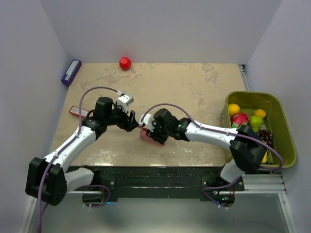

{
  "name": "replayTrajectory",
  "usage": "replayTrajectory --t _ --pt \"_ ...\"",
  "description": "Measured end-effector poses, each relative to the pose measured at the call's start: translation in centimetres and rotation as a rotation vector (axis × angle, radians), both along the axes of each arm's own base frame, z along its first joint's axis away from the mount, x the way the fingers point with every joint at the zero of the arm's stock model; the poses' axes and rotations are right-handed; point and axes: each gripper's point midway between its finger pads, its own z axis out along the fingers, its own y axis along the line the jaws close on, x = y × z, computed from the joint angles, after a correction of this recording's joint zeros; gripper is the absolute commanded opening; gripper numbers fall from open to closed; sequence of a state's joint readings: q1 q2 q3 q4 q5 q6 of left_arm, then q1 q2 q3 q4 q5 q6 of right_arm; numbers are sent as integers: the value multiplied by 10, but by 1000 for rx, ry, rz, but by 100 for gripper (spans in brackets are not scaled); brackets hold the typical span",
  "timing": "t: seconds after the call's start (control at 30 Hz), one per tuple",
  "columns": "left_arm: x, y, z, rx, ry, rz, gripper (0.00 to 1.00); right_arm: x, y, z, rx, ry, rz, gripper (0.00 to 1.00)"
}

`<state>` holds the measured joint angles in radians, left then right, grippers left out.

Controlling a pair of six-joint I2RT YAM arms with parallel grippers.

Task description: Fold the paper box

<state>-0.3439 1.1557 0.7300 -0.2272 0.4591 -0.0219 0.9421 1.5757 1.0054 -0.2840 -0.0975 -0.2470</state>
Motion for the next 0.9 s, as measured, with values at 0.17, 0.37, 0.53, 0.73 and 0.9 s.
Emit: replayTrajectory --t 0.17,0.37,0.53,0.73,0.9 --pt "-8 -1 6 3 -30 -29 72 -1 1 0 3 3 5 29" --pt "-18 -9 9 -28 -27 -104 73 -10 4 2 29 30 46 29" --pt "-23 -12 6 -36 -15 -133 69 -22 7 14 80 50 94 29" --pt "-29 -16 6 -58 -3 -169 59 -27 8 24 112 52 116 29" --pt "-36 -22 6 -80 13 -210 57 -27 8 24 112 53 117 29"
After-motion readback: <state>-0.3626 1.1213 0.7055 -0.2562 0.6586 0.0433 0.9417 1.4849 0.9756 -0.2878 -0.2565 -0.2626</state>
